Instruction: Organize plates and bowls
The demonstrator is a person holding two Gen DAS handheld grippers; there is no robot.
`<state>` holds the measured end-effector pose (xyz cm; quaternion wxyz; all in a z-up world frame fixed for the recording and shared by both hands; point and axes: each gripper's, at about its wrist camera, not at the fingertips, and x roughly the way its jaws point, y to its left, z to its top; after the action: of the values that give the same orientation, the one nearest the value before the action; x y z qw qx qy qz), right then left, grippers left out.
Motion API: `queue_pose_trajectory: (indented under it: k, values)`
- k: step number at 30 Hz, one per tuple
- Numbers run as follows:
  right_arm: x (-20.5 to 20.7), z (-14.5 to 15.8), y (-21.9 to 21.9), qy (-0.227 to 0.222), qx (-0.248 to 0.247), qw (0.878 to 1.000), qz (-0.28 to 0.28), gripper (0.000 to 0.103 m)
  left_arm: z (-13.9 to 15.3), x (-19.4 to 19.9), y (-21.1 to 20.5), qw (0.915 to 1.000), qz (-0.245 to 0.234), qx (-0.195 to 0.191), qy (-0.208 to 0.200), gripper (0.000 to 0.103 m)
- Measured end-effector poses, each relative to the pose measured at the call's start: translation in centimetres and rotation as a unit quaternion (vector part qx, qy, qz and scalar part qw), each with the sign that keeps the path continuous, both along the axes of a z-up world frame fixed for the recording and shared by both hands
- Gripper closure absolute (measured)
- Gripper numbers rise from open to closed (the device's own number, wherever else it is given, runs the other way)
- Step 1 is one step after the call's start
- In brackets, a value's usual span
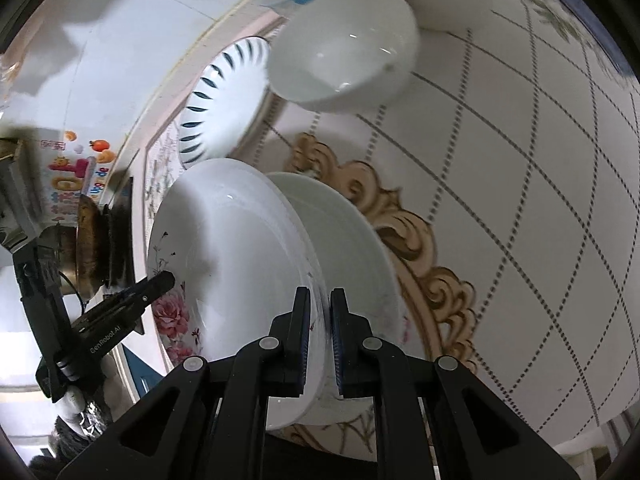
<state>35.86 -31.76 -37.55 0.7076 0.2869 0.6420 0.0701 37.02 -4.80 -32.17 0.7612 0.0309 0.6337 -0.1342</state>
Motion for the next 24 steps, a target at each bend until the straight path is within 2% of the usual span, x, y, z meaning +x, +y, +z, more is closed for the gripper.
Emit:
queue_pose_trajectory:
  k: [15, 21, 24]
  values:
    - [-0.6, -1.4, -0.8, 0.014, -0.012, 1.000, 0.006, 0.091, -2.2, -0.6, -2.0, 0.9988, -0.020, 0.044, 0.002, 0.083]
    - [-0.5, -1.6, -0.6, 0.014, -0.013, 1.000, 0.010, 0.091, -3.0, -0.5, -2.3, 0.9986, -0.017, 0.049, 0.008, 0.083]
    - [-0.4, -1.6, -0.3, 0.013, -0.019, 1.000, 0.016, 0.091, -3.2, -0.6, -2.7, 0.9983, -0.019, 0.056, -0.005, 0.083]
